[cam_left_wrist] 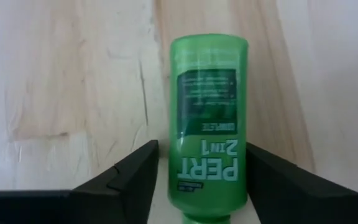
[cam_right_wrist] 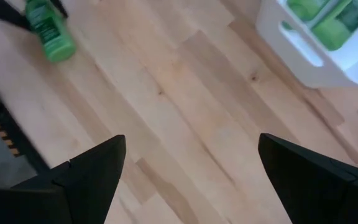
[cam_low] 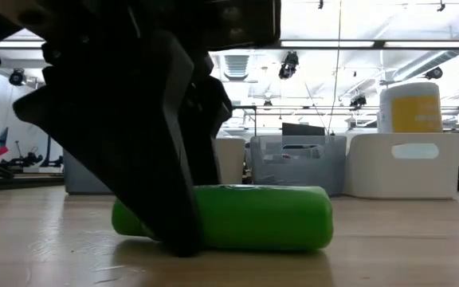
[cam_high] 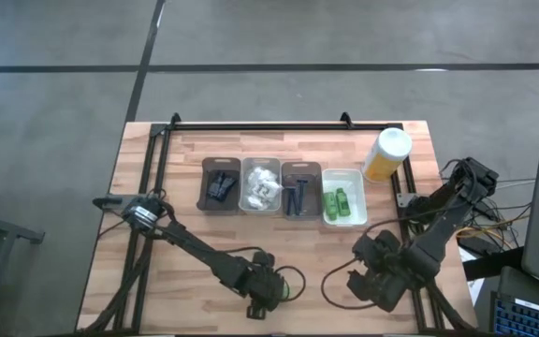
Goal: Pick & Place Travel size toiletries
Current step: Put the green shampoo into the white bin
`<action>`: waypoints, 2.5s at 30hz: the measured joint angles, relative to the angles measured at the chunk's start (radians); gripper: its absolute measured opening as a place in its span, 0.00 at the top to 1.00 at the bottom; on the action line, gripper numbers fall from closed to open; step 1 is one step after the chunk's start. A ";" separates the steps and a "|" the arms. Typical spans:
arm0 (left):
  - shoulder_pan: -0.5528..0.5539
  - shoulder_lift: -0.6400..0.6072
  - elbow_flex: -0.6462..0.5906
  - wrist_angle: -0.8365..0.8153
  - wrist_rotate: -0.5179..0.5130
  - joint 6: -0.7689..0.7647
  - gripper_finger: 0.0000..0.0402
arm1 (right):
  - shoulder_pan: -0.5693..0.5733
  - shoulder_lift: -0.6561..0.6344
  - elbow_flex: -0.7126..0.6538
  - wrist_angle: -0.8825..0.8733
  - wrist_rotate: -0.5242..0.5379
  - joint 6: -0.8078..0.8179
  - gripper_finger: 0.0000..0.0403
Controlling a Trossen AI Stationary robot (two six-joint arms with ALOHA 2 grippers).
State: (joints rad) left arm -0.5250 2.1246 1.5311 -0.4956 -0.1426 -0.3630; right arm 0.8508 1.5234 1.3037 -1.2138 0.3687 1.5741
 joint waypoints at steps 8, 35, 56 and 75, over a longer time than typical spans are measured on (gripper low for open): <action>0.003 -0.010 0.000 -0.003 0.001 0.028 0.64 | 0.048 0.000 0.000 0.050 -0.002 0.045 0.10; 0.280 -0.303 0.061 -0.011 -0.162 0.496 0.62 | -0.210 -0.222 -0.002 0.067 0.310 0.201 0.10; 0.406 -0.343 0.171 -0.022 -0.119 0.755 0.62 | -0.447 -0.219 -0.005 0.339 0.254 -0.187 0.10; 0.408 -0.347 0.170 0.070 -0.086 0.737 0.63 | -0.478 -0.215 -0.005 0.408 0.188 -0.259 0.17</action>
State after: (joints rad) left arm -0.1173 1.7775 1.7008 -0.4258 -0.2289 0.3743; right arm 0.3724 1.3082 1.2991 -0.8057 0.5570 1.3154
